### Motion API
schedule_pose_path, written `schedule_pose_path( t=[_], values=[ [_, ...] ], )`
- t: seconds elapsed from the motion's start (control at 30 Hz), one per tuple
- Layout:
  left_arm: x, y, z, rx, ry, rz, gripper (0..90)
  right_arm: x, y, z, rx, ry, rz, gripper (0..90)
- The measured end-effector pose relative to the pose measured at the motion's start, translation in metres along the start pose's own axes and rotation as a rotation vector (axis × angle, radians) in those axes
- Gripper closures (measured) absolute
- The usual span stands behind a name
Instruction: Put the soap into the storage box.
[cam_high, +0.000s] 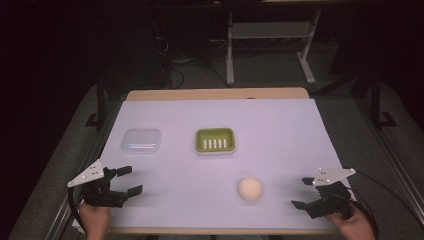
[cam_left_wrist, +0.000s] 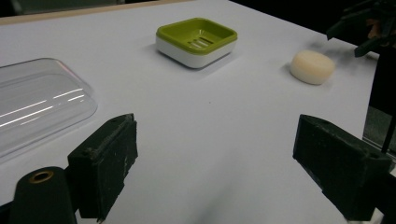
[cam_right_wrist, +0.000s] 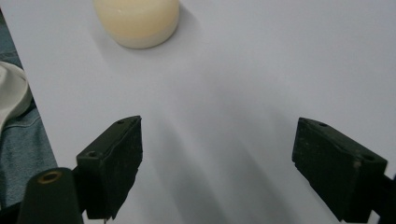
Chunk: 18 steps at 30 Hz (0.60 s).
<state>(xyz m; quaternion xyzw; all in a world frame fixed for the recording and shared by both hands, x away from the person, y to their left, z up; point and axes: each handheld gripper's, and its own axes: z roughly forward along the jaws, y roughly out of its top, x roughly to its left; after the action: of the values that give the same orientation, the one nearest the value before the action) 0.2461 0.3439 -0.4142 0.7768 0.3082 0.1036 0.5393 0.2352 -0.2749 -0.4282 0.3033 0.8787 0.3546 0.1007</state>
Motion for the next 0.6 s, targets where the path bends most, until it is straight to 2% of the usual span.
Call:
schedule_pose_path(
  t=[0.1, 0.27, 0.57, 0.6],
  values=[
    [-0.002, 0.000, 0.000, -0.003, -0.006, 0.020, 13.2, 0.003, 0.003, -0.001, -0.014, 0.001, -0.004, 15.2],
    [-0.002, 0.000, 0.001, 0.005, 0.002, 0.013, 13.2, 0.007, 0.009, 0.000, -0.025, 0.009, -0.020, 14.2],
    [-0.001, -0.001, 0.002, 0.012, -0.008, 0.014, 13.2, 0.011, 0.019, 0.009, 0.001, 0.033, -0.025, 13.9],
    [-0.002, -0.001, 0.002, 0.010, -0.011, 0.011, 13.2, 0.012, 0.022, 0.010, 0.001, 0.039, -0.037, 13.9]
  ],
)
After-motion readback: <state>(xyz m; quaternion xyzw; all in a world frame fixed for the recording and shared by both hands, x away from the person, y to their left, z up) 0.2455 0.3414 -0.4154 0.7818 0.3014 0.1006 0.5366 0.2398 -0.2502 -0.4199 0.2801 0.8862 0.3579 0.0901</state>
